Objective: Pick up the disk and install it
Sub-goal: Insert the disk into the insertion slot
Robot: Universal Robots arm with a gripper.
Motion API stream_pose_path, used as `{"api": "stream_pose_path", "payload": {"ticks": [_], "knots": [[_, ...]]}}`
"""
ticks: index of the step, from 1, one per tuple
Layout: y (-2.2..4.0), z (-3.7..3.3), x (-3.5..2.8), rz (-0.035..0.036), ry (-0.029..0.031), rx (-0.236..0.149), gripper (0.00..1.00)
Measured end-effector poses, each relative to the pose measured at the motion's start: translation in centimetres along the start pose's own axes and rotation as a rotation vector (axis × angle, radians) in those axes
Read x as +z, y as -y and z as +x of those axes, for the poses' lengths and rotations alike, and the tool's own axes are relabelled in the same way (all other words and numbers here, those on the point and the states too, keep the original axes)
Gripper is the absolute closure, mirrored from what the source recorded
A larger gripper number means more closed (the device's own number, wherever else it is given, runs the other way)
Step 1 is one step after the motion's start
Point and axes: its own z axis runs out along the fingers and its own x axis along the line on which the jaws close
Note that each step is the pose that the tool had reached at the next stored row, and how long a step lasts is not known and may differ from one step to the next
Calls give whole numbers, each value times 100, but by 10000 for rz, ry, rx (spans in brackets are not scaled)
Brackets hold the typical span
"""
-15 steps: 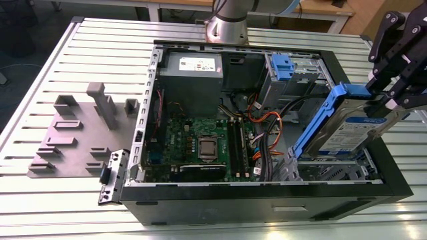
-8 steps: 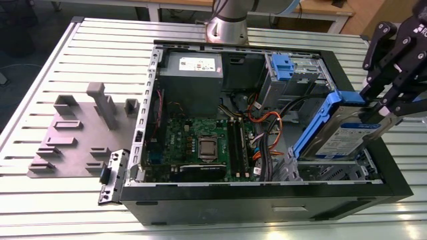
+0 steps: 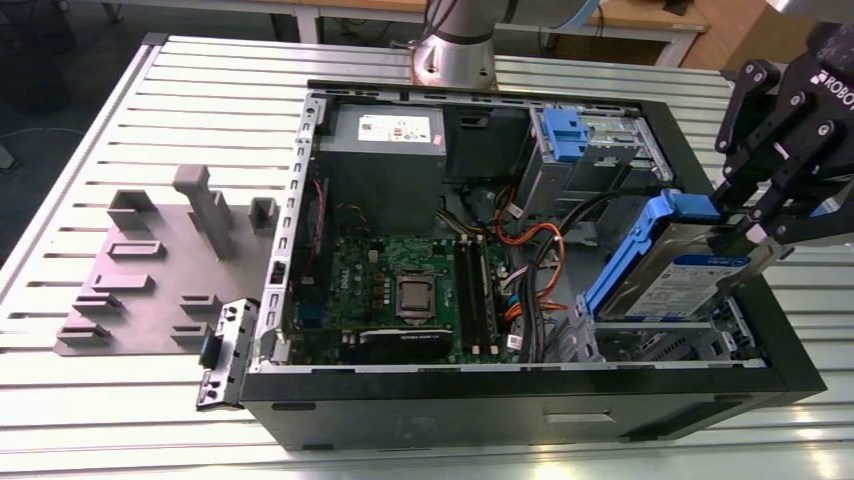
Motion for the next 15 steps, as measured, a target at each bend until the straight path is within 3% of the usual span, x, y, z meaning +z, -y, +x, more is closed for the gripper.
{"api": "stream_pose_path", "payload": {"ticks": [6, 9, 15], "knots": [[0, 0, 2, -5, 119, -4, 65], [0, 0, 11, -5, 122, -4, 65], [4, 0, 114, -5, 120, -4, 65]]}}
